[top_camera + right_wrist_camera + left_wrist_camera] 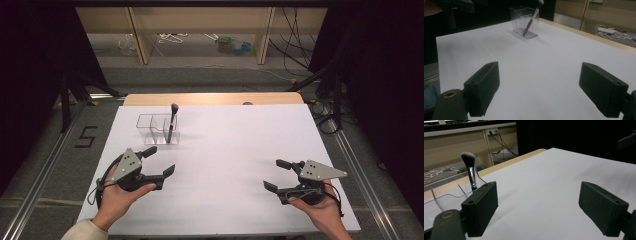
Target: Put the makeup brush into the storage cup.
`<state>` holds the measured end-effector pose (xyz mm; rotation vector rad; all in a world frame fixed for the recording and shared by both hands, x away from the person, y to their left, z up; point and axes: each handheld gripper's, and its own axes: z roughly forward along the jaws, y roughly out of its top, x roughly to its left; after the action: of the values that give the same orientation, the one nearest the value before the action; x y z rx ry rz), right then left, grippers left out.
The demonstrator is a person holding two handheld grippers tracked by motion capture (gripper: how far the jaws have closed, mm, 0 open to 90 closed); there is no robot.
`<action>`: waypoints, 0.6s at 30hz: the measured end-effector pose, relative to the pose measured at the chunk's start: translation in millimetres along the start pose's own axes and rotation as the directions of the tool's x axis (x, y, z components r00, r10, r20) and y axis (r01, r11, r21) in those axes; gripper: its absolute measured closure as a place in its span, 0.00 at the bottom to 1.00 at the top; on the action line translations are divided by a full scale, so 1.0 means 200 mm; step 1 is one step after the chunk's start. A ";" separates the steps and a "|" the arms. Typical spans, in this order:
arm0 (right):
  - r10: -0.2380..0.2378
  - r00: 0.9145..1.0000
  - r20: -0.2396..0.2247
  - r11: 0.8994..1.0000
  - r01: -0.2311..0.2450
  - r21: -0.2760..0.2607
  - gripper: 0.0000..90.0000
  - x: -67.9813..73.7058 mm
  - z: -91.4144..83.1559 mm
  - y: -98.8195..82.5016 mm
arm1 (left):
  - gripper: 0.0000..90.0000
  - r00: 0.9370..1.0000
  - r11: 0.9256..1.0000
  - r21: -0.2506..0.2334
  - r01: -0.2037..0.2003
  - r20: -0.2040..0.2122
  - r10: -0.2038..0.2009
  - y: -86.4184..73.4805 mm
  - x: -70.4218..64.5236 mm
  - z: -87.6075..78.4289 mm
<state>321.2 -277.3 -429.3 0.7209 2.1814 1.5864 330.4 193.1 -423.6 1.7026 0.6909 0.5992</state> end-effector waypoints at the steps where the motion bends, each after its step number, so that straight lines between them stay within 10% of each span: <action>1: 0.002 1.000 0.000 1.000 -0.002 0.000 0.20 0.00 0.00 0.00 | 0.17 1.000 1.000 0.000 0.004 -0.001 -0.004 0.00 0.00 -0.01; 18: 0.012 1.000 0.013 1.000 -0.013 0.016 0.19 0.00 0.00 0.00 | 0.17 1.000 1.000 0.026 -0.003 0.015 0.003 -0.05 -0.02 -0.06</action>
<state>320.9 -277.5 -429.9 0.7489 2.1875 1.5673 318.2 199.6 -431.1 1.7304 0.6887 0.5815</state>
